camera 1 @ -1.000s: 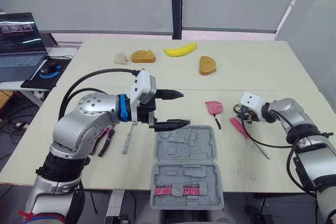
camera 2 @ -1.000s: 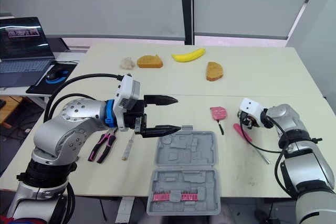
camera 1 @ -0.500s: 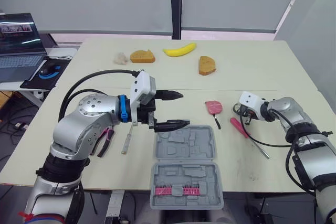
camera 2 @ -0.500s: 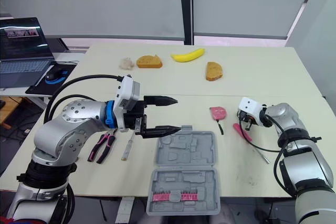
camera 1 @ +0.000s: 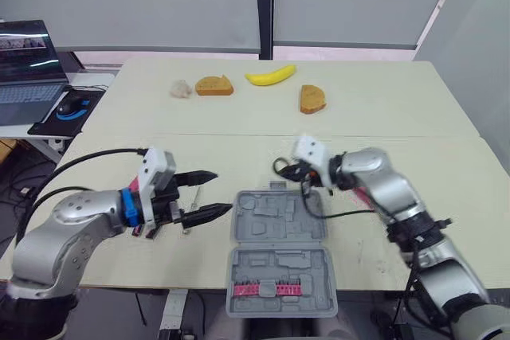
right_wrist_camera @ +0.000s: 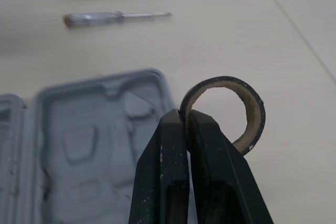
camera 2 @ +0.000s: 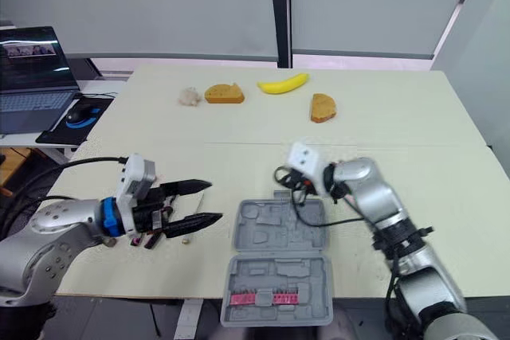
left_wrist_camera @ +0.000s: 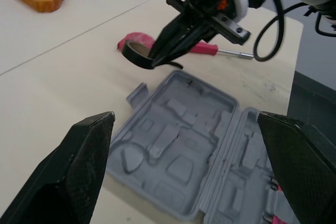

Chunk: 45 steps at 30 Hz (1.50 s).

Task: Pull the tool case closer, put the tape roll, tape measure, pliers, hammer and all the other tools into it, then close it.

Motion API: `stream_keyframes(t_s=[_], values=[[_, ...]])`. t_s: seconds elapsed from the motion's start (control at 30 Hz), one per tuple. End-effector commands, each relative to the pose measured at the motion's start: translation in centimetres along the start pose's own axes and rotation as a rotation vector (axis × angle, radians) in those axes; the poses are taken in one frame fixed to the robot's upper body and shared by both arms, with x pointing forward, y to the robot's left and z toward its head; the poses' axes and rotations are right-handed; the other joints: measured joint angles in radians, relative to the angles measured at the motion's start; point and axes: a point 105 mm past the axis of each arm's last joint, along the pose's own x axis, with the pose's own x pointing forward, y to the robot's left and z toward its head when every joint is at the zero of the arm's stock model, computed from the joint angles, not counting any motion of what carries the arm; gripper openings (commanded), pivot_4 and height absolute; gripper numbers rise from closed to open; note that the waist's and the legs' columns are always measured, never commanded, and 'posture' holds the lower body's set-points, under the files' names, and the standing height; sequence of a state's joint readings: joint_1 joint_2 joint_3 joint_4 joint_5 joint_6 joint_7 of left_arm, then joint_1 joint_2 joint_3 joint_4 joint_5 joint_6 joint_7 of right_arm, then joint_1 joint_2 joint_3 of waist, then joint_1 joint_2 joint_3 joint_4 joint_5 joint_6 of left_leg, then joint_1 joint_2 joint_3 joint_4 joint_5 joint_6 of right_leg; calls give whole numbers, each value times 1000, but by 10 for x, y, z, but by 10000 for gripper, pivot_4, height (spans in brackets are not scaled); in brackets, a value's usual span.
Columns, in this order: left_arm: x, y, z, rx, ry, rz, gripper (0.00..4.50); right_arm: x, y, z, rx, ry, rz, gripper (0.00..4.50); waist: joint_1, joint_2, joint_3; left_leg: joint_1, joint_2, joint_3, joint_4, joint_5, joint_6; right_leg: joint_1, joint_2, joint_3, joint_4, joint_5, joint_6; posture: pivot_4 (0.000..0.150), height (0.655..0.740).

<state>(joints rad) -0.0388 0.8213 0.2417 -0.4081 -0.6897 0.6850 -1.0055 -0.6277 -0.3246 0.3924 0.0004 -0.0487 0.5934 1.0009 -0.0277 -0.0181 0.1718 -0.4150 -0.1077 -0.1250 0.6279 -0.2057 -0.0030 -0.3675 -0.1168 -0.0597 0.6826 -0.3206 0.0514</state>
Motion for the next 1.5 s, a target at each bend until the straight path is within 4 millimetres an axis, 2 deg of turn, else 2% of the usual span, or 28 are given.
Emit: stream_keyframes(t_s=[0.03, 0.2, 0.57, 1.13, 1.5], values=[[-8, -5, 9, 47, -10, 5, 45000, 9, 8, 14, -44, -17, 5, 404, 8, 0, 0, -1, 0, -1, 0, -1, 2, 0, 0, 0, 0, 1, 0, 1500, 7400], [-13, -2, 7, 59, 2, 25, 45000, 28, 20, 11, -67, 7, 44, 404, 10, 0, 0, 0, 0, 0, 0, -1, 2, -1, 1, 0, 0, 3, 0, 1500, 7400], [-12, -1, 8, 72, 24, 16, 45000, 48, 30, 2, -66, 31, 68, 404, -4, 0, 0, -1, 1, 0, -1, 1, -2, -2, 3, 2, 0, 3, -1, 1500, 7400], [-16, 0, 5, 91, 67, 14, 45000, 64, 34, -3, -76, 35, 72, 404, -4, 0, 0, 0, 4, 1, -1, 1, -2, -3, 6, 3, 0, 4, -2, 1500, 7400], [-14, -1, 6, 101, 60, 10, 45000, 66, 31, -10, -72, 53, 71, 404, -4, 0, 0, 0, 13, 5, -1, 0, -4, -6, 15, 7, 0, 7, -7, 1500, 7400]])
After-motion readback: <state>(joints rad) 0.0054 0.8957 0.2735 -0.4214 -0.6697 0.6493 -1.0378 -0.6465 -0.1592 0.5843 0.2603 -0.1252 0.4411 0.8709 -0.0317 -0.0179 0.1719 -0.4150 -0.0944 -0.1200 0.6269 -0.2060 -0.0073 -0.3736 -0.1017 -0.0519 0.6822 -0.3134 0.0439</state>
